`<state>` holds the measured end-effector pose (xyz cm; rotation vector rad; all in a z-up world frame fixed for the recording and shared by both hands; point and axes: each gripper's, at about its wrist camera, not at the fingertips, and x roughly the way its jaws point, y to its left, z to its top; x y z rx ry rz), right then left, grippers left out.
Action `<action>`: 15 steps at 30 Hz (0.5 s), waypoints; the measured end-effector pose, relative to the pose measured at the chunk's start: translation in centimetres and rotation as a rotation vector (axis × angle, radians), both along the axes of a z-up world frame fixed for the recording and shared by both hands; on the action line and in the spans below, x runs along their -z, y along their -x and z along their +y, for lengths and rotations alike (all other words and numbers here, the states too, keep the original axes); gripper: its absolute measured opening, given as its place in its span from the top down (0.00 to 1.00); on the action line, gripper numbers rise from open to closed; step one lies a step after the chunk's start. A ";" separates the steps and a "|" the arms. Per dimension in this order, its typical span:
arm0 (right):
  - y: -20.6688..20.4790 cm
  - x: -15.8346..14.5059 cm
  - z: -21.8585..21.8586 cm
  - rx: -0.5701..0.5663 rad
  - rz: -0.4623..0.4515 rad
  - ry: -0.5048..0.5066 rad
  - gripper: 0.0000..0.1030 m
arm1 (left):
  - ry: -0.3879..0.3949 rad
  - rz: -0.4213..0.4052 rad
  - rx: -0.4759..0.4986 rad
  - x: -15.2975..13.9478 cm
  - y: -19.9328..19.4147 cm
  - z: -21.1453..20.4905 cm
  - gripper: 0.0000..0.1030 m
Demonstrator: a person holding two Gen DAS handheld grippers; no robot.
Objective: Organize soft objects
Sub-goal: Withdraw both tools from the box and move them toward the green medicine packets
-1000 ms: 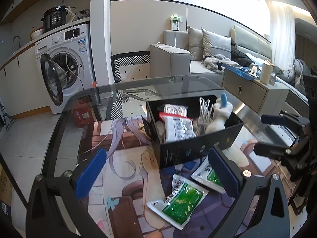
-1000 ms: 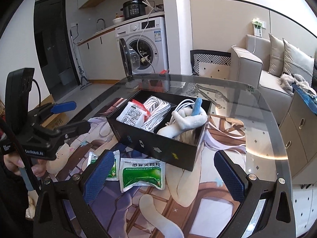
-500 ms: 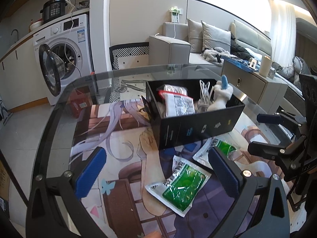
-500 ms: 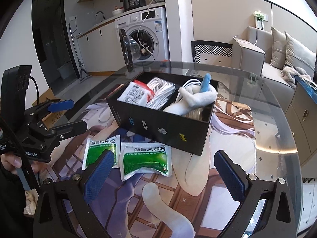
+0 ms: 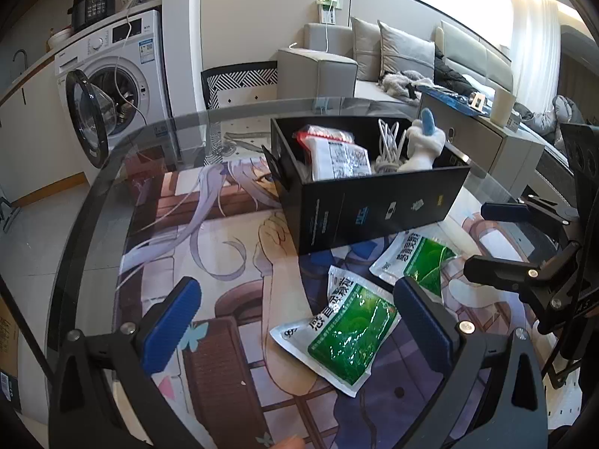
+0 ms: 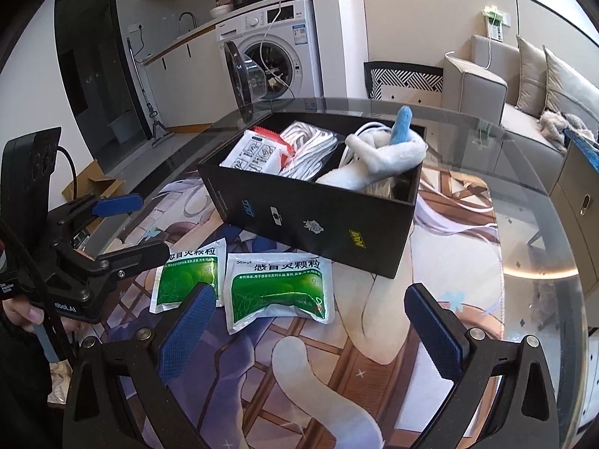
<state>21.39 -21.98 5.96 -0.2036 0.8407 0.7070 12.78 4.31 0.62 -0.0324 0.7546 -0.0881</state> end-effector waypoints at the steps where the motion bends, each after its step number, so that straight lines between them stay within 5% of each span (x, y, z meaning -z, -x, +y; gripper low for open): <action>1: -0.1 0.2 0.1 0.000 0.003 0.004 0.01 | -0.003 0.005 0.004 0.2 0.0 -0.1 0.00; 15: -0.3 1.2 1.6 -0.036 0.038 0.036 0.01 | -0.040 0.061 0.062 1.2 -0.5 -1.0 0.00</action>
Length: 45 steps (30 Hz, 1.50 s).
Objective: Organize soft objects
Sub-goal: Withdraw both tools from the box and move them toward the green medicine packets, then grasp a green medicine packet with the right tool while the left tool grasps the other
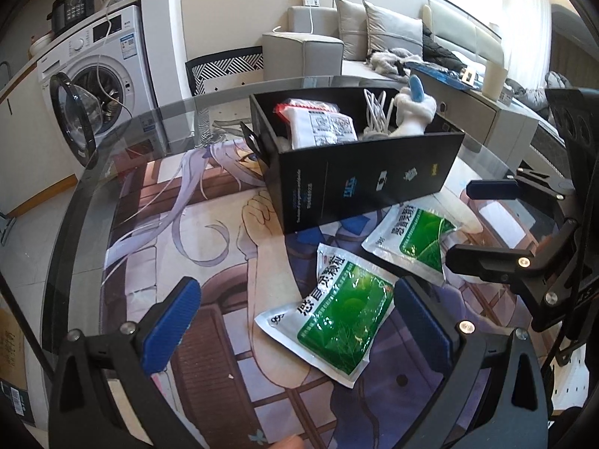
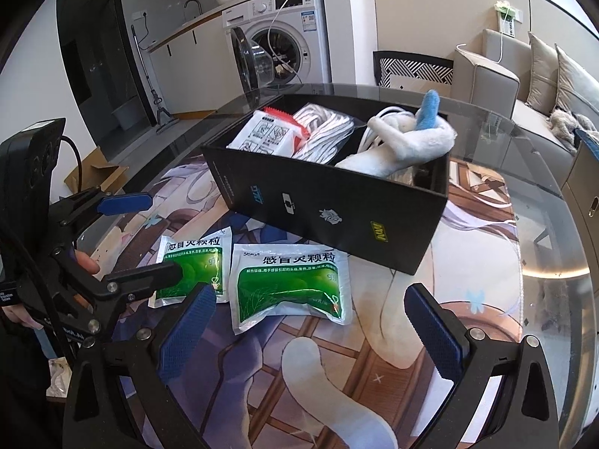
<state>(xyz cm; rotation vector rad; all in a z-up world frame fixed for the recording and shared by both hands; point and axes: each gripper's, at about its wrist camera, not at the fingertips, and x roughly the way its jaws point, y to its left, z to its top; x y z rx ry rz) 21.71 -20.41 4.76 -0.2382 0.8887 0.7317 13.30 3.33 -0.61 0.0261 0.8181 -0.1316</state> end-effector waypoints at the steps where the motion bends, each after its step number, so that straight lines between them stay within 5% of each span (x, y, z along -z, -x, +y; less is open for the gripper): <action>1: 0.0 0.1 0.2 -0.001 0.004 0.004 0.01 | -0.002 0.004 0.004 0.1 0.0 -0.1 0.00; 26: -0.5 1.9 2.9 -0.044 0.016 0.083 0.01 | 0.004 0.060 0.015 1.0 -0.3 -0.3 0.00; 36: 0.0 2.4 3.7 -0.081 0.004 0.099 0.29 | 0.003 0.069 0.015 1.2 -0.6 -0.3 0.00; 45: 0.9 2.0 2.4 -0.096 0.015 0.073 0.39 | -0.002 0.075 0.032 1.2 -0.7 -0.7 0.00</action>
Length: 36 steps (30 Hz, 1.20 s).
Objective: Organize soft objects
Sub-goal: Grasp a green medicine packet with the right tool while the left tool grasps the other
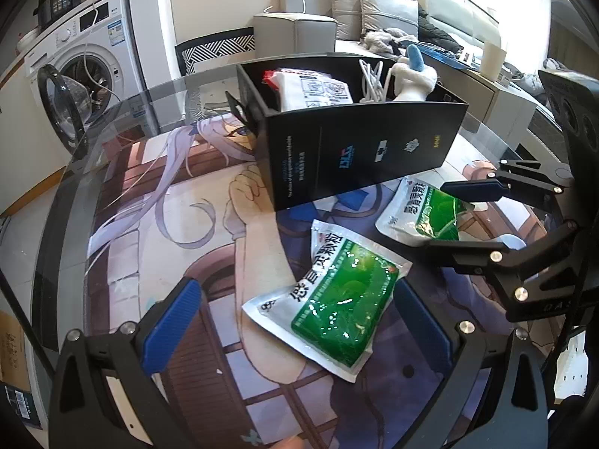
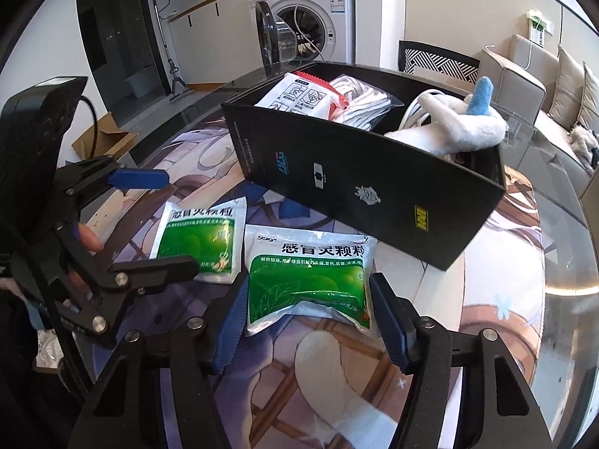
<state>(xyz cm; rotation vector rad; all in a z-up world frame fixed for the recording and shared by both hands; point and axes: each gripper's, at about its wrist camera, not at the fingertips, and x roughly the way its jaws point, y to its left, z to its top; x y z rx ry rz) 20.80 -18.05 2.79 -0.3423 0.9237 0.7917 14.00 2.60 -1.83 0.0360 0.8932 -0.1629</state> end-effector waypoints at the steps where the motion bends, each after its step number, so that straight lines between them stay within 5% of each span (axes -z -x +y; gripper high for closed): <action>1: 0.1 -0.1 -0.3 0.003 0.001 -0.003 0.39 | -0.002 0.001 0.003 0.0 0.0 -0.1 0.00; 16: 1.5 -1.6 -4.8 0.061 -0.007 -0.071 0.40 | -0.040 0.045 0.049 0.7 -0.5 -1.7 0.02; 26: 1.7 -2.0 -4.8 0.060 -0.008 -0.091 0.40 | -0.019 0.013 0.126 0.0 0.6 -2.5 0.40; 36: 1.6 -2.4 -5.3 0.072 -0.016 -0.102 0.40 | 0.007 0.004 0.127 -0.2 1.0 -2.4 0.45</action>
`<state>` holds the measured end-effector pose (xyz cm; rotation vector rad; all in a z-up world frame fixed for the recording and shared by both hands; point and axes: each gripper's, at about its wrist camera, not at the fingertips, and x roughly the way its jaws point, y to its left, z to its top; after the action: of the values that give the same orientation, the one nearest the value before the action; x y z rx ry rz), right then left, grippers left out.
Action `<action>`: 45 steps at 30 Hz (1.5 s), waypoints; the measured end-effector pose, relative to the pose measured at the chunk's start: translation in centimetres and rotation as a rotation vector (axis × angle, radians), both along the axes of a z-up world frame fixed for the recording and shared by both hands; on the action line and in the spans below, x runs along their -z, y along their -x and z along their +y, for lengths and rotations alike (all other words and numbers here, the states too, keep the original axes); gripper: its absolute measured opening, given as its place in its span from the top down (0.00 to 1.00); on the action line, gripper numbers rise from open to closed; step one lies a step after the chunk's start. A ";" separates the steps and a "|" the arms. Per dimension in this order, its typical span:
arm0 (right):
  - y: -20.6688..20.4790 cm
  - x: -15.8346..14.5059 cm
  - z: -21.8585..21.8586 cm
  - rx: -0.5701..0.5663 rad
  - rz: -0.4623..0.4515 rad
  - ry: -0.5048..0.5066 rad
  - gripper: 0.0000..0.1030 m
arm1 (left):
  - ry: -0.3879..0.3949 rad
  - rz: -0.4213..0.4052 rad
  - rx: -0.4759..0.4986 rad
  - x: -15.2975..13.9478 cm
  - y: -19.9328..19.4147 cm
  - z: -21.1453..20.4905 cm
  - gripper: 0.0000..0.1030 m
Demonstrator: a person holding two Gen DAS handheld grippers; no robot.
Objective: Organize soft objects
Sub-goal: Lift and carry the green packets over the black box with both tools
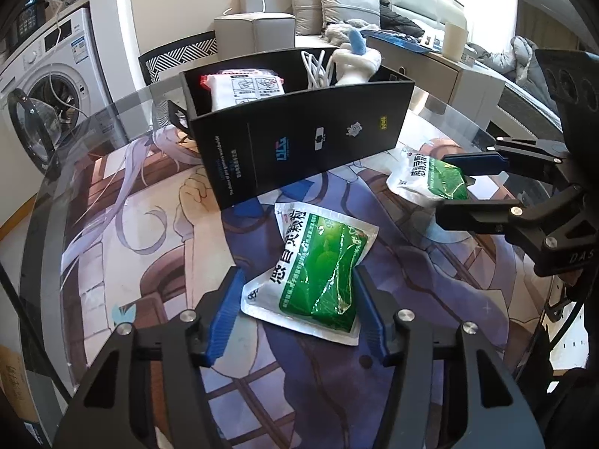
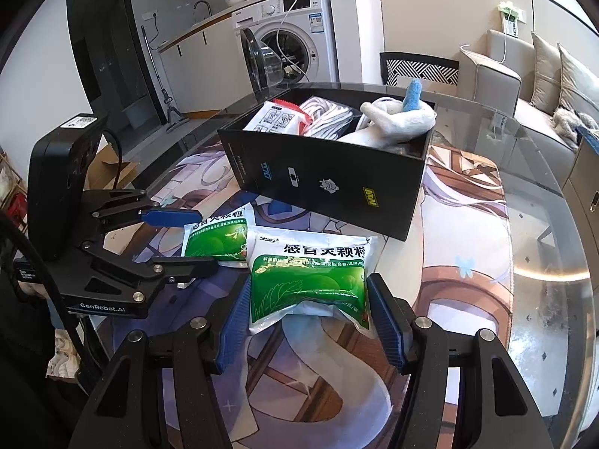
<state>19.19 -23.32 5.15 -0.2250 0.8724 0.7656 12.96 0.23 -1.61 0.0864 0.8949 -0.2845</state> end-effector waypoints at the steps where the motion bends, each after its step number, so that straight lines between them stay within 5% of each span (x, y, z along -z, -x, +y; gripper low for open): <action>1: 0.0 -0.1 0.0 0.000 -0.005 -0.002 0.40 | 0.008 -0.003 -0.004 -0.1 0.0 0.1 0.45; 26: 0.4 -7.0 -1.5 0.024 -0.218 -0.026 0.40 | 0.154 -0.211 -0.133 -7.0 0.3 2.6 0.44; 45: -3.5 -9.0 1.2 -0.016 -0.315 0.099 0.40 | 0.178 -0.236 -0.209 -8.9 -4.6 2.9 0.44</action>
<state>22.73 -22.08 14.11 -0.4289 0.6105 0.6795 17.57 3.12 7.30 -0.1362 0.6351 -0.1535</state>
